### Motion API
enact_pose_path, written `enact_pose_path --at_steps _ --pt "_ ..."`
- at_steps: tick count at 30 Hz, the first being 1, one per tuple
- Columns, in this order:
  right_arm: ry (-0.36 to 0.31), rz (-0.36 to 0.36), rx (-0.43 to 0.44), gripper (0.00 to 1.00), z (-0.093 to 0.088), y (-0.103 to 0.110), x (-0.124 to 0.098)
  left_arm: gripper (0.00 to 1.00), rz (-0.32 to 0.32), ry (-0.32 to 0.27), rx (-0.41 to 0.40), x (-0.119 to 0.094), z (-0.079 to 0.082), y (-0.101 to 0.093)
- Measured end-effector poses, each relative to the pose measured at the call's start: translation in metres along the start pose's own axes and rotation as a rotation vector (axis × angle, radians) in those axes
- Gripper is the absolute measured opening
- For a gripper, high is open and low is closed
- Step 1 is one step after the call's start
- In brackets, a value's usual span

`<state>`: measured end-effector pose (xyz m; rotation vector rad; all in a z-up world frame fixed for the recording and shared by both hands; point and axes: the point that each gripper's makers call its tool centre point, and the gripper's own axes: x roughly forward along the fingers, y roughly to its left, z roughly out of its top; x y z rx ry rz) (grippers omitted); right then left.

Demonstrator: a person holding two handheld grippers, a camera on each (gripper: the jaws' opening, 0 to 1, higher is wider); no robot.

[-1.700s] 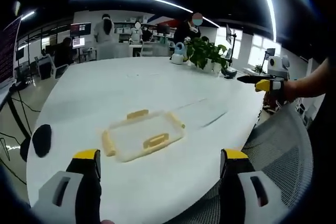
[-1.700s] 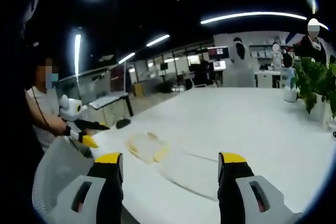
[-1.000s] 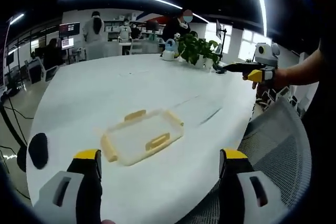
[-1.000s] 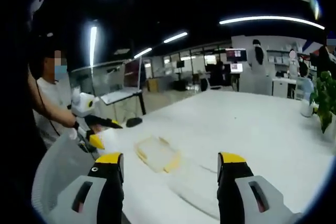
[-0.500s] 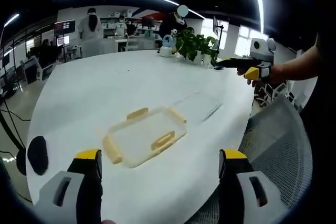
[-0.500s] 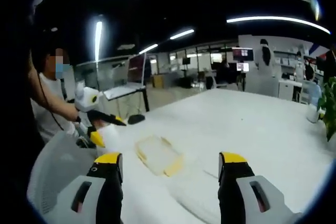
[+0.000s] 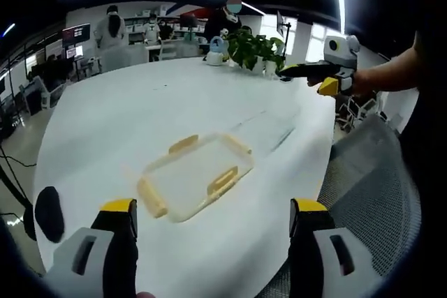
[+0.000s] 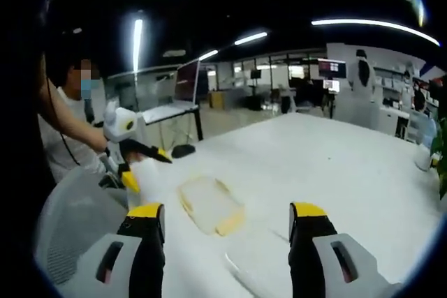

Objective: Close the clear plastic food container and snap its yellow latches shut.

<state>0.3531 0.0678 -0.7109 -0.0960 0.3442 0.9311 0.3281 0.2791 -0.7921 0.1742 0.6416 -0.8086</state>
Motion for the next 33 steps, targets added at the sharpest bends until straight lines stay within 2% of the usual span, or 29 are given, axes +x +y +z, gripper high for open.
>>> enact_pose_path --at_steps 12,19,27,33 --pt "0.042 0.044 -0.011 0.72 -0.006 0.001 0.018 0.91 -0.021 0.053 0.025 0.006 -0.004 0.017" --pt "0.058 0.06 -0.015 0.72 -0.009 0.002 0.024 0.91 -0.036 0.072 0.035 0.01 -0.005 0.021" --pt "0.134 0.109 -0.091 0.71 -0.02 0.007 0.039 0.91 -0.069 0.123 0.08 0.015 -0.011 0.028" --pt "0.174 0.143 -0.117 0.7 -0.023 0.009 0.051 0.9 -0.087 0.159 0.108 0.019 -0.012 0.033"
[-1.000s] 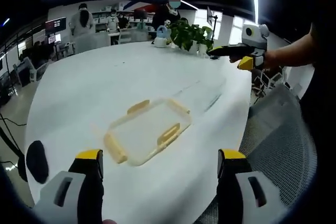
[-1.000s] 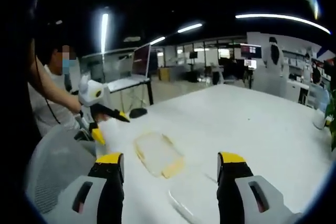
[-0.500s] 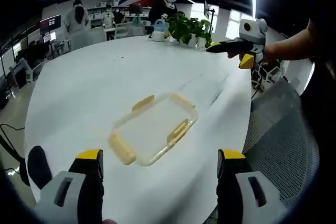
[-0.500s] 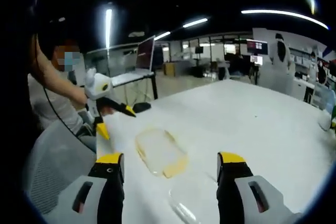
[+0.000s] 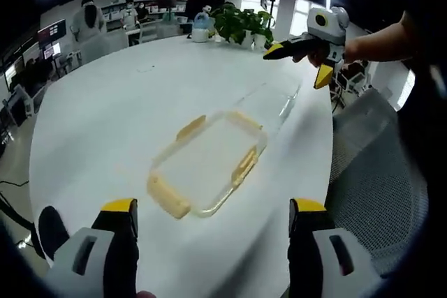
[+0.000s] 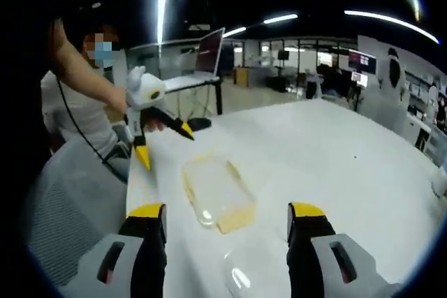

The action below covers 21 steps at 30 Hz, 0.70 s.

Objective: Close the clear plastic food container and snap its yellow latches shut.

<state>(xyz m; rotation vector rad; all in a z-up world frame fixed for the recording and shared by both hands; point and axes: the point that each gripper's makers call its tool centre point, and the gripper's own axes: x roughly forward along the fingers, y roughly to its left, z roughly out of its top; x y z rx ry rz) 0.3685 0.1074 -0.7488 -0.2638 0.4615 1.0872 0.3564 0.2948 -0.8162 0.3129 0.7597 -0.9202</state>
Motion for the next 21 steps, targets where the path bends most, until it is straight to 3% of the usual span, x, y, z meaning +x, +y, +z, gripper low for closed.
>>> enact_pose_path --at_steps 7,21 --pt "0.039 0.034 -0.051 0.68 -0.002 0.0 0.011 0.91 -0.041 0.043 0.019 0.007 -0.004 0.002" --pt "0.088 0.088 -0.079 0.69 -0.009 -0.001 0.022 0.91 -0.061 0.099 0.076 0.013 -0.007 0.014"
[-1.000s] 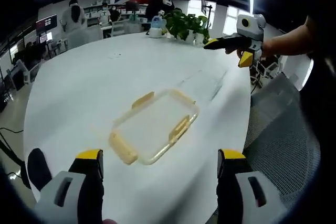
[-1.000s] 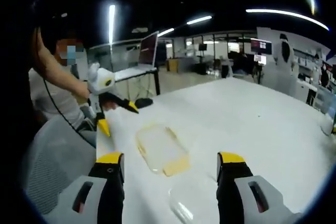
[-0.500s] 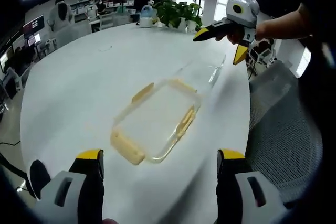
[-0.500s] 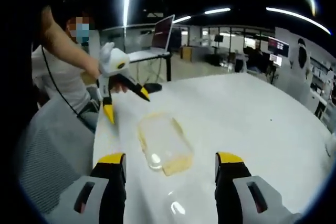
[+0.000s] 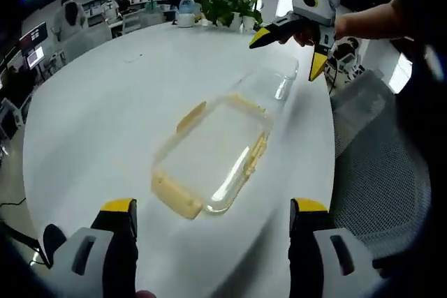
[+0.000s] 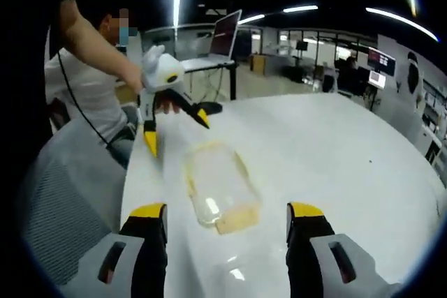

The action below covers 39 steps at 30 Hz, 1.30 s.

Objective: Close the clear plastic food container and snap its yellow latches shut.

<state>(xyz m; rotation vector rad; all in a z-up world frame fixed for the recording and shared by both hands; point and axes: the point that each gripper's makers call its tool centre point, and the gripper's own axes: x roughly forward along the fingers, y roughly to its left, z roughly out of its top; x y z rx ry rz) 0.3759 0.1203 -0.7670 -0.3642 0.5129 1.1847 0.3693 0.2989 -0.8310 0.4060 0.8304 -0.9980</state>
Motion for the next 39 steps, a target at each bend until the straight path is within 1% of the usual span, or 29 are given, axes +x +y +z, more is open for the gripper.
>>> enact_pose_path --at_steps 3,8,16,18,23,29,31,36,39 --pt "0.018 0.015 -0.02 0.69 -0.002 0.0 0.003 0.91 -0.006 0.012 0.018 0.001 0.001 0.002" --pt "0.026 0.031 -0.021 0.69 -0.002 0.0 0.007 0.9 -0.011 0.031 0.045 0.004 0.001 0.006" --pt "0.057 0.049 -0.032 0.7 -0.005 -0.001 0.014 0.9 -0.034 0.075 0.082 0.01 -0.005 0.007" --pt "0.06 0.054 -0.042 0.69 -0.006 -0.001 0.016 0.9 -0.039 0.092 0.102 0.01 -0.007 0.007" --pt "0.089 0.07 -0.058 0.69 -0.009 -0.003 0.021 0.88 -0.051 0.122 0.147 0.01 -0.008 0.008" --pt "0.124 0.105 -0.084 0.68 -0.013 -0.001 0.026 0.88 -0.064 0.146 0.166 0.011 -0.008 0.011" --pt "0.146 0.106 -0.092 0.67 -0.016 -0.002 0.028 0.89 -0.064 0.158 0.178 0.013 -0.008 0.012" --pt "0.153 0.109 -0.091 0.67 -0.014 -0.002 0.029 0.88 -0.088 0.19 0.219 0.015 -0.012 0.01" --pt "0.169 0.111 -0.094 0.67 -0.014 -0.002 0.032 0.87 -0.096 0.209 0.25 0.016 -0.014 0.01"
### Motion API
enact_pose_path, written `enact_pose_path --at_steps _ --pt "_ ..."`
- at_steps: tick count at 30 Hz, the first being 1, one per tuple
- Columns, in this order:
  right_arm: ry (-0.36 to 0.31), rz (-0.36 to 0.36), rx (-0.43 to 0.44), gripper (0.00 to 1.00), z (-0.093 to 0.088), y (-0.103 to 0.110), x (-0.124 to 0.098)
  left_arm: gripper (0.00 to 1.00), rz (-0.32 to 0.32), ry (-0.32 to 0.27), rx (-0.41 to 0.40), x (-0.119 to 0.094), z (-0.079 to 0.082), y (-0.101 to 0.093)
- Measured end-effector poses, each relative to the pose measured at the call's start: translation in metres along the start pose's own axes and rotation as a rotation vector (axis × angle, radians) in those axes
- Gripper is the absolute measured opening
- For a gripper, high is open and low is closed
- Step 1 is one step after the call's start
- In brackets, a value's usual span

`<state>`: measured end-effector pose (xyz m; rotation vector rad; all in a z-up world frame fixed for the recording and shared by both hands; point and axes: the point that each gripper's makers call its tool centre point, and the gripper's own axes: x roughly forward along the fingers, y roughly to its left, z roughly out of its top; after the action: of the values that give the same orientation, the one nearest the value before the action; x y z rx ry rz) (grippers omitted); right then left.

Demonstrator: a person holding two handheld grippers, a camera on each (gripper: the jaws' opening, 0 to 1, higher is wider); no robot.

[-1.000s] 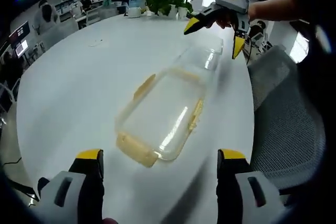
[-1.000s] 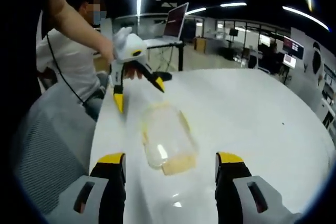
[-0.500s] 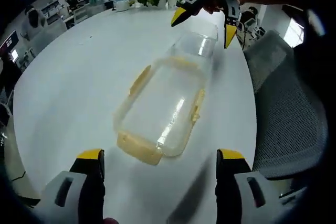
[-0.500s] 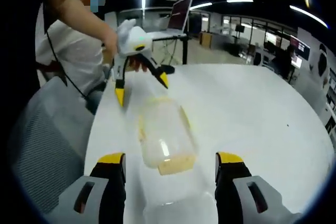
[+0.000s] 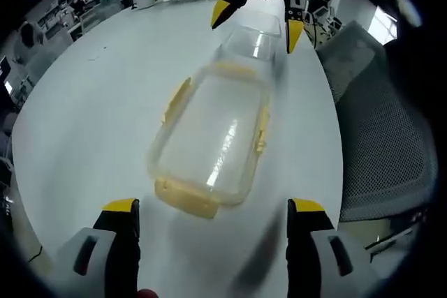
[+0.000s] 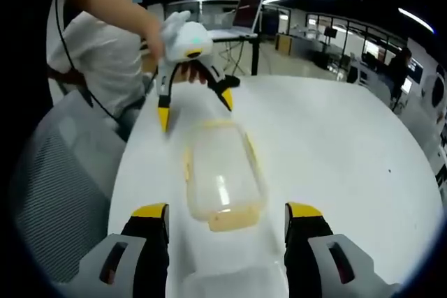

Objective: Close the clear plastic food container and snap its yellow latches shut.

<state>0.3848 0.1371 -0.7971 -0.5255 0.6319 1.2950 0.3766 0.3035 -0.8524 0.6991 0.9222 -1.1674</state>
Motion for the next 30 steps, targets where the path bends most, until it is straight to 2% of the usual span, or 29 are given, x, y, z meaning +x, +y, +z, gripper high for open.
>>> enact_pose_path --at_steps 10,13,18,26,28,30 --pt "0.092 0.028 -0.019 0.64 -0.008 0.006 0.014 0.85 -0.016 0.029 0.053 0.001 -0.002 0.005" --pt "0.112 0.027 -0.029 0.58 -0.009 0.006 0.016 0.84 -0.021 0.045 0.074 0.001 -0.004 0.006" --pt "0.154 0.033 -0.043 0.6 -0.016 0.003 0.022 0.84 -0.024 0.056 0.105 0.003 -0.003 0.008" --pt "0.178 0.035 -0.065 0.6 -0.02 -0.002 0.028 0.81 -0.044 0.082 0.162 0.007 -0.004 0.008" --pt "0.187 0.039 -0.075 0.6 -0.021 -0.002 0.029 0.8 -0.043 0.097 0.184 0.007 -0.005 0.008" --pt "0.197 0.037 -0.079 0.6 -0.023 -0.004 0.031 0.8 -0.041 0.137 0.26 0.008 -0.008 0.009"
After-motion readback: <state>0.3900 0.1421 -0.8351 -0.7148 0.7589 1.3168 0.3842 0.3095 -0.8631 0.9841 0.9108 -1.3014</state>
